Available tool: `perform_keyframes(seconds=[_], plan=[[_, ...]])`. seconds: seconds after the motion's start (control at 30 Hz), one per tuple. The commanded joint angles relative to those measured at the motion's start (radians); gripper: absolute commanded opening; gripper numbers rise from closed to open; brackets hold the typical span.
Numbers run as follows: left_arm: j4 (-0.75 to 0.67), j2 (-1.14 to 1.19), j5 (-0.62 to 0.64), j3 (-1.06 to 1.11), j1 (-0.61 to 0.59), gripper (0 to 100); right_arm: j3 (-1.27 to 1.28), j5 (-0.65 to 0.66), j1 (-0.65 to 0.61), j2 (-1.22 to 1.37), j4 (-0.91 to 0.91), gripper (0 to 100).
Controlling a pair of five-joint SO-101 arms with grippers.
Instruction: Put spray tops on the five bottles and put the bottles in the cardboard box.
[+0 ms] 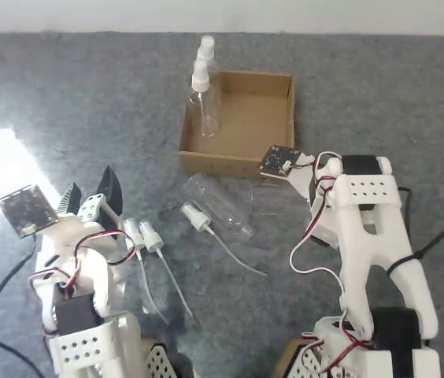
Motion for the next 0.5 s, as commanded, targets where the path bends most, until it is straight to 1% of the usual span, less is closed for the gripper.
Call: perform_keyframes(seconds=[0.0,0.2,0.37,0.47], plan=[[-0.035,-0.012,-0.006,0.001,-0.005,22,0.002,0.021,0.013,-0.039,-0.036,32.5],[-0.035,-0.012,-0.006,0.001,-0.005,22,0.025,0.021,0.013,-0.038,-0.045,32.5],[-0.035,-0.012,-0.006,0.002,-0.005,22,0.115,0.021,0.013,-0.038,-0.156,32.5],[-0.035,-0.012,-0.006,0.002,-0.005,22,0.132,0.021,0.013,-0.038,-0.18,32.5]])
